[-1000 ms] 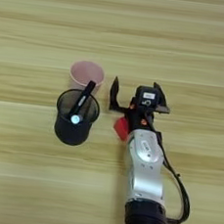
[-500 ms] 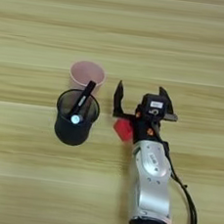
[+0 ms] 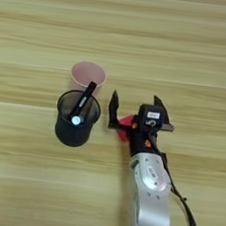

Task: Move the objects on the table

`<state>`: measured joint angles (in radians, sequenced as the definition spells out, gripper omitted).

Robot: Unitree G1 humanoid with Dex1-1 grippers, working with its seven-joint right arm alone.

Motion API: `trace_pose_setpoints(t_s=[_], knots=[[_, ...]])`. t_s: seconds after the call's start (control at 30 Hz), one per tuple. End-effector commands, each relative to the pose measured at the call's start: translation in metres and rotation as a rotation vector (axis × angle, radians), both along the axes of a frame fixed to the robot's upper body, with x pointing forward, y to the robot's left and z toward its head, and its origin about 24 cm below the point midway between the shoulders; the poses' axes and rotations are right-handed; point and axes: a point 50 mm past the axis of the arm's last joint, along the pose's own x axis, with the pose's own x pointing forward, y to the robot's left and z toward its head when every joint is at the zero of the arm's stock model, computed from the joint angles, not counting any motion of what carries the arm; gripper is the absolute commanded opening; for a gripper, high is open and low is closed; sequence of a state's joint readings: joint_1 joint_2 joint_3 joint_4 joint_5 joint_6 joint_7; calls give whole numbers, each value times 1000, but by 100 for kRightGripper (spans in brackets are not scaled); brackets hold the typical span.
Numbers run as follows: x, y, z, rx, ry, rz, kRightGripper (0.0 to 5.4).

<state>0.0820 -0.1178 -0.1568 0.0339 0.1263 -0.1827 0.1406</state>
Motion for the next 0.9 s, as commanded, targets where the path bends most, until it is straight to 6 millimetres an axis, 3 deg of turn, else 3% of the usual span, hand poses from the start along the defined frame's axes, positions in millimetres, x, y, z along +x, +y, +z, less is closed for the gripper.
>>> trace_pose_setpoints(t_s=[0.03,0.2,0.9], knots=[[7,3,16,-19,-73,19,536],[7,-4,12,-20,-52,-18,536],[4,0,-6,-29,24,-16,536]])
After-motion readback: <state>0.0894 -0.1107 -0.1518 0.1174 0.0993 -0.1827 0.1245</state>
